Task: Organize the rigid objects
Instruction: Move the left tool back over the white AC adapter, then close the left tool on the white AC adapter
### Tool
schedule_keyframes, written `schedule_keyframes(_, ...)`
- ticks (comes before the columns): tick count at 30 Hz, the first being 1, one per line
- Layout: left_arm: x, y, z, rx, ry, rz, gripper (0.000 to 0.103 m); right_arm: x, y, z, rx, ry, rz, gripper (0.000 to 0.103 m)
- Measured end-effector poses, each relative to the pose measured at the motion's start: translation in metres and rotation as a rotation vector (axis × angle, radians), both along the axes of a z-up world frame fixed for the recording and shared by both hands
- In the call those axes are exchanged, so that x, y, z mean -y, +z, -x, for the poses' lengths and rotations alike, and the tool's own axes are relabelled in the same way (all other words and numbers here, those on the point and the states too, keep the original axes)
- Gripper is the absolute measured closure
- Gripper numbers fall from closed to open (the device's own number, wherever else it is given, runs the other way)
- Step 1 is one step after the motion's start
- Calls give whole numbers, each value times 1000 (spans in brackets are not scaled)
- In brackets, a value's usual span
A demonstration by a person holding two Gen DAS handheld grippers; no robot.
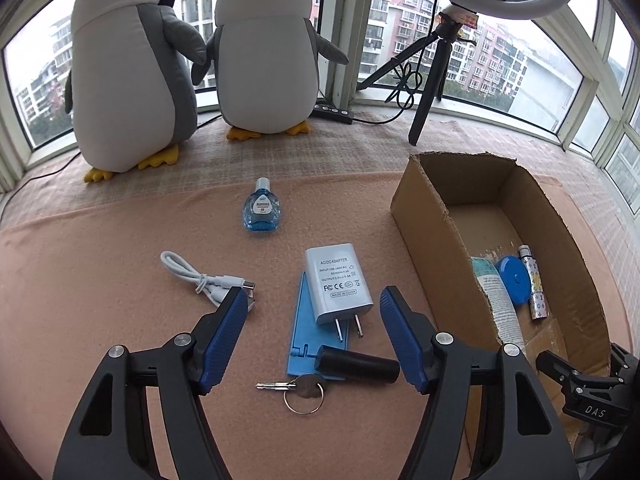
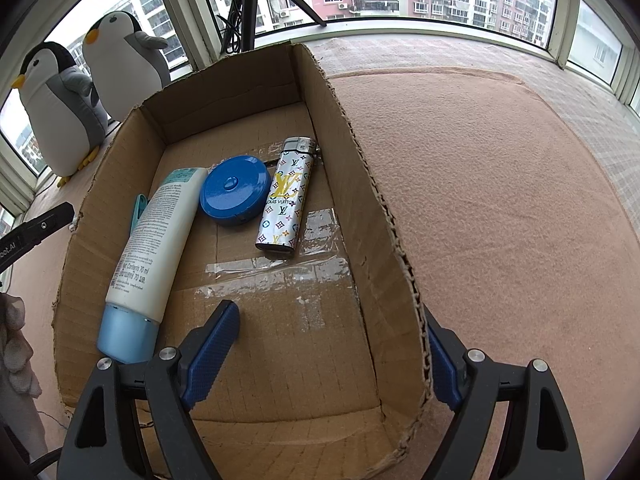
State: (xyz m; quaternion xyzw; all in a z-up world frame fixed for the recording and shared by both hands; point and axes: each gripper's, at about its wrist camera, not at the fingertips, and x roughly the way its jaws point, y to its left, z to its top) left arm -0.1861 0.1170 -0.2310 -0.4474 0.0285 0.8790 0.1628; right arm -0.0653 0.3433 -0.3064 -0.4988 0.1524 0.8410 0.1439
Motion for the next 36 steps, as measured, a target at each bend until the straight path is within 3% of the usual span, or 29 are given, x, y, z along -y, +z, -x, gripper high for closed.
schedule_keyframes(5,-9,-9,7,20,-10,7,36,0,0,1,-1,0,0,21)
schedule_keyframes(9,-13,-14,14,39,-7,4,45,0,0,1,-2,1,0,21)
schedule_keyframes(14,-19,-18,18,40,-13,14,46,-1,0,1,-3,3,-1,19)
schedule_keyframes(23,-20,-28,24,59,-11,24,58,-1,0,0,-3,2,-1,18)
schedule_keyframes(27,-17,-28,25,55,-7,25,69,-1,0,0,-3,3,-1,17)
schedule_keyframes(36,-11,-28,23,46,-11,0,69,-1,0,-2,-3,3,-1,17)
